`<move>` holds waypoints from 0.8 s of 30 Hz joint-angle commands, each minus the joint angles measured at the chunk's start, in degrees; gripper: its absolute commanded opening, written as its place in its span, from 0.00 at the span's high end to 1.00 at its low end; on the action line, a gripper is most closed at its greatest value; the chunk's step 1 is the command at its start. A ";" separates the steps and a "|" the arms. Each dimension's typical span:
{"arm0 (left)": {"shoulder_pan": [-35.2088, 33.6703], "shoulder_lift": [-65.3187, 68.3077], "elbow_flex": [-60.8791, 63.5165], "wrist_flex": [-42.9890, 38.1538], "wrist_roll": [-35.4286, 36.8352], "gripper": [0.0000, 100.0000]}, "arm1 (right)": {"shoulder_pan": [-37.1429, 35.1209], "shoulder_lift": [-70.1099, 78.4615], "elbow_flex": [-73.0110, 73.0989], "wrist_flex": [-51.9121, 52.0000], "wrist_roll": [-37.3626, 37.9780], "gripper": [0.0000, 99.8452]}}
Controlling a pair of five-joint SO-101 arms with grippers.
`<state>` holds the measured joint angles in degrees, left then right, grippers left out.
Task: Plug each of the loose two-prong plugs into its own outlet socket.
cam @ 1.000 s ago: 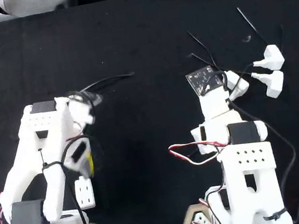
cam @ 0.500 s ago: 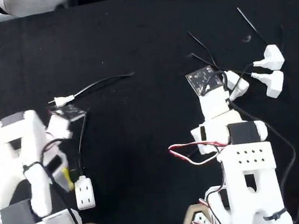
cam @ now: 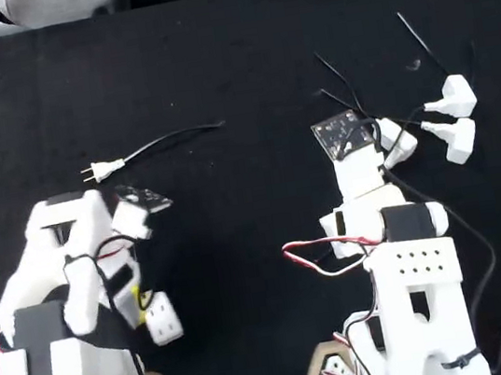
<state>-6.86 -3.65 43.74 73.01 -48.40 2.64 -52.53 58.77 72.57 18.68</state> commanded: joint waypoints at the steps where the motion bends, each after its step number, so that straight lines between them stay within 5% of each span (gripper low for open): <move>1: 9.89 -5.19 2.51 -4.22 6.59 0.80 | 0.97 -1.54 -0.31 -1.05 0.35 0.84; 7: 20.44 -12.75 8.66 -16.26 21.71 0.80 | 0.97 -1.54 -0.40 -1.05 0.18 0.84; 13: 25.01 -21.89 8.66 -16.97 30.33 0.80 | 0.97 -1.54 -0.57 -1.05 0.18 0.84; 19: 23.60 -25.05 7.16 -5.71 19.16 0.80 | 0.97 -1.54 -0.40 -1.05 0.18 0.84; 24: 16.40 -25.14 3.47 -4.84 17.23 0.80 | 0.70 -1.54 -0.75 -0.97 0.18 0.84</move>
<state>13.01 -27.03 51.56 67.30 -28.97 2.64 -52.53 58.77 72.57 18.68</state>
